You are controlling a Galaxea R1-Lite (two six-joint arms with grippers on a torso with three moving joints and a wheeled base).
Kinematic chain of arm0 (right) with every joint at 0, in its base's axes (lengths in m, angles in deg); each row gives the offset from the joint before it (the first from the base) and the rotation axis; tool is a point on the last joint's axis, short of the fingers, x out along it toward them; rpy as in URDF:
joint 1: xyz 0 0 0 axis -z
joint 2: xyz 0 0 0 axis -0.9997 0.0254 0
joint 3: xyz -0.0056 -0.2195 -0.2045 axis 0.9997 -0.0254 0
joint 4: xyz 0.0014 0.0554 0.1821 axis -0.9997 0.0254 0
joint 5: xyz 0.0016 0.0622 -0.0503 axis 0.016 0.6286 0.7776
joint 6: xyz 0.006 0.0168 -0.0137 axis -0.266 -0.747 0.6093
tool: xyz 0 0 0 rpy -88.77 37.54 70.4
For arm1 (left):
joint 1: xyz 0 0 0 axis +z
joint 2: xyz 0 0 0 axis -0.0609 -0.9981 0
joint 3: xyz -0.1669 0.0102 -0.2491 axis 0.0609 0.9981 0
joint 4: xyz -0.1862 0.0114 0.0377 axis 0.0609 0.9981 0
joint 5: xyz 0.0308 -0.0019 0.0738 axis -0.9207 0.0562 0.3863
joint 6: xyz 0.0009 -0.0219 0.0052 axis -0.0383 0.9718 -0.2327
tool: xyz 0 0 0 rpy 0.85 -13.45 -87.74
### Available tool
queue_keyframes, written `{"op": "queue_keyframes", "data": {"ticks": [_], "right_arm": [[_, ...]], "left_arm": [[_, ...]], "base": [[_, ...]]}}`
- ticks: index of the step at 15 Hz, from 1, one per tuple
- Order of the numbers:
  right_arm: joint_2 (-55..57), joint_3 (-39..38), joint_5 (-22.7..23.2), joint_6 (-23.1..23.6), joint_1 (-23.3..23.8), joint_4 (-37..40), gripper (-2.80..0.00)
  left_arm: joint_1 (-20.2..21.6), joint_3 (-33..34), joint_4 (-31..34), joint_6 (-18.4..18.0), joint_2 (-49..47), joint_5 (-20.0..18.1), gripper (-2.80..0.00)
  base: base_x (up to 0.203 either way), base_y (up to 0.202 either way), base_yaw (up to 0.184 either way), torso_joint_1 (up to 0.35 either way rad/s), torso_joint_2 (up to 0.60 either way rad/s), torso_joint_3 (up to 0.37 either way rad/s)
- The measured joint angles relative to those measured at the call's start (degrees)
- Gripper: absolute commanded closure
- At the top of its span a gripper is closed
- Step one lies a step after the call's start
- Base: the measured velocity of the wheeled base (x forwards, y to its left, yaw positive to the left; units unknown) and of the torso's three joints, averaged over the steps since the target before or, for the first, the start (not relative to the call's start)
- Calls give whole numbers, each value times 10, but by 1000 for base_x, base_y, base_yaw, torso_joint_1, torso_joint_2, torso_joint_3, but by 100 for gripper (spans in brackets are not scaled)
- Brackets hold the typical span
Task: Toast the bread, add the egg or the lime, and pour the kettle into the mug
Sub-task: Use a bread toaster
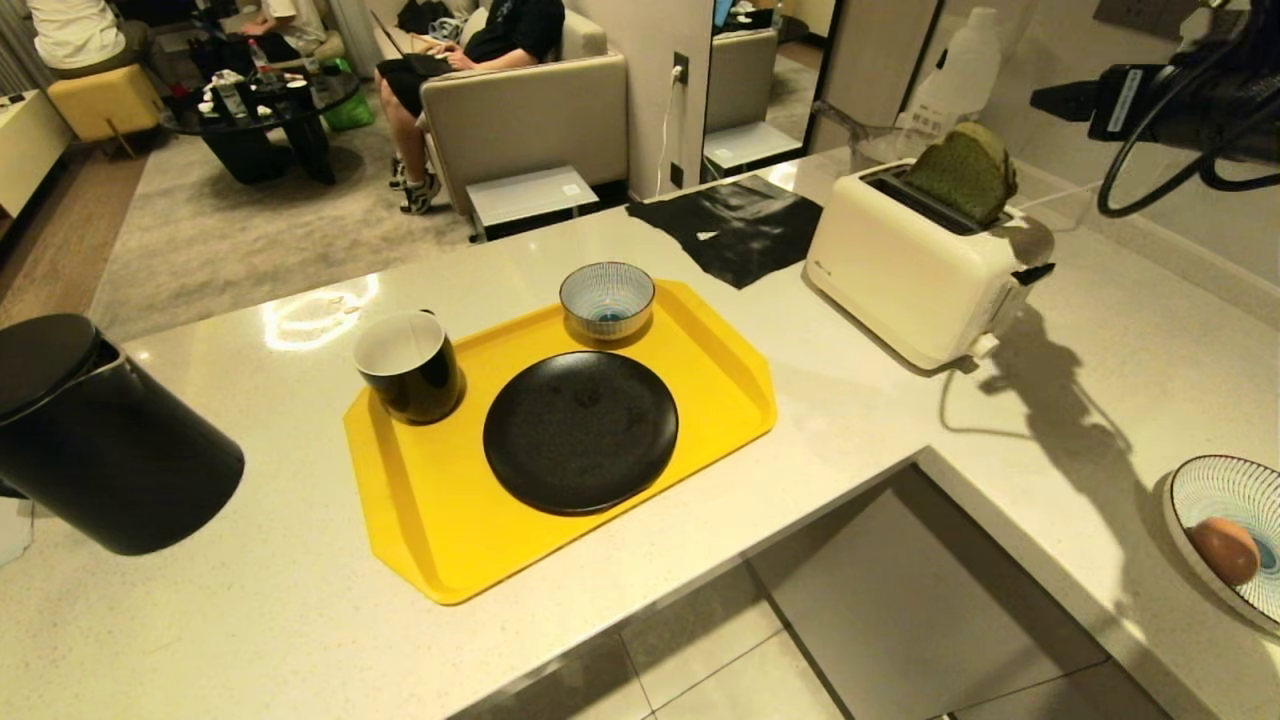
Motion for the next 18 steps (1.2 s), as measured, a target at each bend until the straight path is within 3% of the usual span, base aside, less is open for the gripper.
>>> {"op": "queue_keyframes", "data": {"ticks": [8, 15, 18], "right_arm": [[-106, -70, 139, -52, 90, 188, -280], [-151, -127, 206, -93, 95, 196, -280], [-150, -127, 209, -95, 94, 196, -280]], "left_arm": [[-1, 0, 0, 0, 0, 0, 0], [-1, 0, 0, 0, 0, 0, 0], [0, 0, 0, 0, 0, 0, 0]], "base": [[0, 0, 0, 0, 0, 0], [0, 0, 0, 0, 0, 0], [0, 0, 0, 0, 0, 0]]}}
